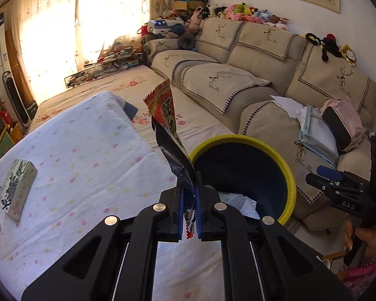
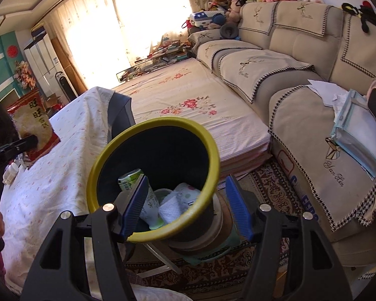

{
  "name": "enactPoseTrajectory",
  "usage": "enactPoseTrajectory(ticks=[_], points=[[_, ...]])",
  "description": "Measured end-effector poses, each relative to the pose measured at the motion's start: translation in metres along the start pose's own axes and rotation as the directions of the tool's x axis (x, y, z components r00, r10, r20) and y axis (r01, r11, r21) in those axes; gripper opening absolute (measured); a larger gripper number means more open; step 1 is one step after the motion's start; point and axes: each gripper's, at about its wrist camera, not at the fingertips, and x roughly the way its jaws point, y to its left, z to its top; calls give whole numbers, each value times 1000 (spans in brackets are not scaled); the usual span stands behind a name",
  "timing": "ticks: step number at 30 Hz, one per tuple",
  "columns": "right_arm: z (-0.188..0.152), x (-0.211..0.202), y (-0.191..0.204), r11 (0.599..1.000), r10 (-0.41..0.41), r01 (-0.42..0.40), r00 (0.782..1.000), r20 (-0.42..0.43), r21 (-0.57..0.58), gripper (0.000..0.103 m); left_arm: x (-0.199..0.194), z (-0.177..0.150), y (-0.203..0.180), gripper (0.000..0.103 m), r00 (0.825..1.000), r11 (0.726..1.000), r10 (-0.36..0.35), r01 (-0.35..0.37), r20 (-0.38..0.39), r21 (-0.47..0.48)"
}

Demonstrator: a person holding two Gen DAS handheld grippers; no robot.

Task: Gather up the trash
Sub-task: 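Carry the snack bag over the bin and open the left tool, then reach the right tool to the white flower-print box and grasp it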

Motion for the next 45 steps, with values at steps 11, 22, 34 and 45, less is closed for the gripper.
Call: enactPoseTrajectory(ticks=[11, 22, 34, 45], points=[[-10, -2, -33, 998, -10, 11, 1000, -9, 62, 61, 61, 13, -59, 10, 993, 996, -62, 69, -98, 62], [-11, 3, -38, 997, -6, 7, 1000, -17, 82, 61, 87, 8, -72, 27, 986, 993, -84, 94, -143, 64], [-10, 14, -11, 999, 32, -31, 999, -44, 32, 61, 32, -9, -24, 36, 995, 997, -75, 74, -73, -19], [7, 29, 82, 982, 116, -127, 990, -85, -139, 61, -70, -84, 121, 51, 991, 961, 121, -104, 49, -257]])
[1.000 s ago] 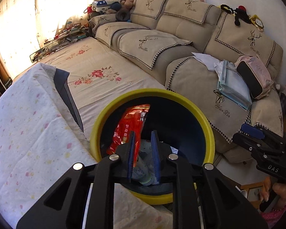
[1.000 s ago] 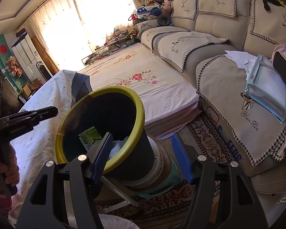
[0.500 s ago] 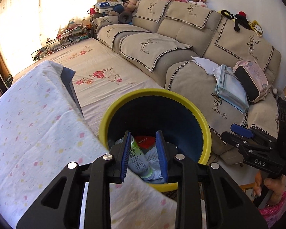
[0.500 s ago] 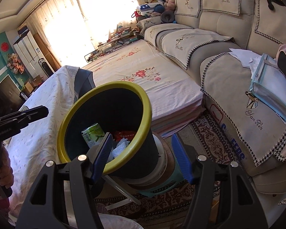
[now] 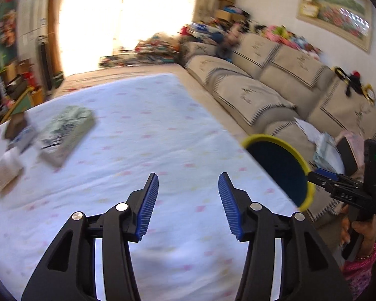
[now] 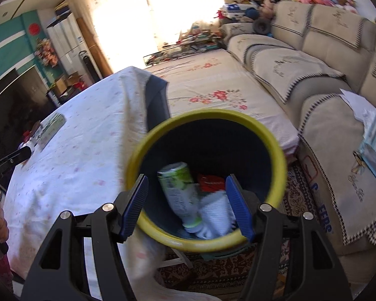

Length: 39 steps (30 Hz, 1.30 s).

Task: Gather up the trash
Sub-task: 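Reach the right tool to the white flower-print box and grasp it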

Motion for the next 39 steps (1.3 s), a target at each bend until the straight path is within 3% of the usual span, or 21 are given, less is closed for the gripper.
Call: enactPoseTrajectory(ticks=[5, 9, 14, 19, 26, 39], points=[[21, 12, 55, 994, 56, -57, 998, -9, -92, 61, -33, -22, 95, 52, 987, 980, 155, -149, 38, -129], [36, 24, 107, 979, 103, -105, 994, -21, -172, 61, -54, -41, 158, 52, 963, 944, 264, -247, 50, -219], [49, 41, 183, 945, 174, -179, 984, -45, -273, 61, -72, -66, 212, 55, 945, 899, 323, -288, 57, -330], [54, 64, 265, 895, 213, -221, 975, -65, -387, 61, -74, -77, 227, 57, 953, 879, 298, -250, 57, -405], [56, 114, 348, 855, 206, -235, 972, -115, -463, 61, -76, -80, 220, 58, 959, 889, 274, -226, 67, -397], [56, 181, 388, 862, 76, -148, 983, -164, -485, 62, -68, -83, 217, 58, 973, 895, 224, -186, 48, -406]])
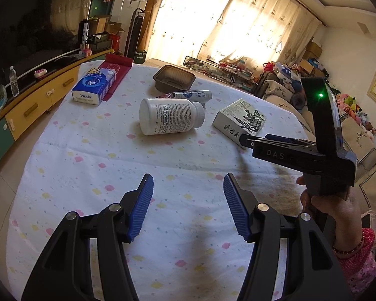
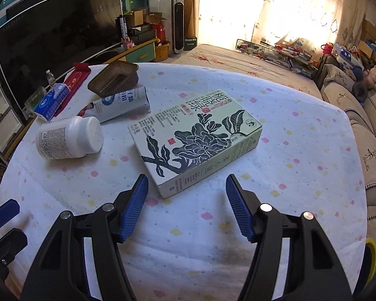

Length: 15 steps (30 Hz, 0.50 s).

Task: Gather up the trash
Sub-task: 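Reach the right tool to the white flower-print box and grasp it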

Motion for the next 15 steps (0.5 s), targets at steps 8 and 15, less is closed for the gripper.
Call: enactPoseTrajectory(ticks=[8, 15], points=[[0, -5, -47, 991, -88, 86, 996, 17, 105, 66, 4, -1, -1, 58, 1000, 1000, 10, -10, -9, 7], [-6, -18, -112, 938, -173, 156, 985, 27, 309, 66, 7, -1, -6, 58, 1000, 1000, 11, -11, -12, 25]])
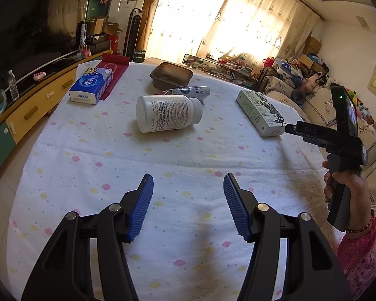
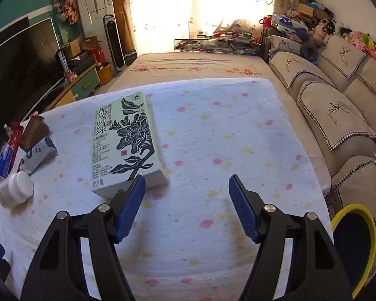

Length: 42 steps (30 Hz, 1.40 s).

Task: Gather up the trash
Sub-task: 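Reach the right tool to the white flower-print box and grasp it, then lift the box with the right tool and carry it toward the bin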

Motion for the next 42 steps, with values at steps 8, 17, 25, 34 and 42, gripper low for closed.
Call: enactPoseTrajectory(ticks=[8, 17, 25, 34, 42], points=[[-6, -10, 55, 978, 87, -61, 988, 126, -199, 88, 0, -2, 0, 58, 1000, 1000, 0, 0, -3, 1], [2, 20, 55, 977, 110, -102, 993, 32, -190, 88, -1, -3, -4, 58, 1000, 1000, -4, 4, -4, 19], [4, 34, 56, 977, 110, -114, 993, -35, -181, 71, -1, -4, -5, 60, 1000, 1000, -5, 5, -6, 28], [-5, 3, 40, 982, 149, -149, 989, 0, -115, 70, -2, -2, -6, 61, 1000, 999, -24, 24, 1, 45], [-29, -66, 16, 969, 240, -236, 970, 47, -71, 69, -4, -2, -4, 61, 1000, 999, -19, 19, 9, 41]])
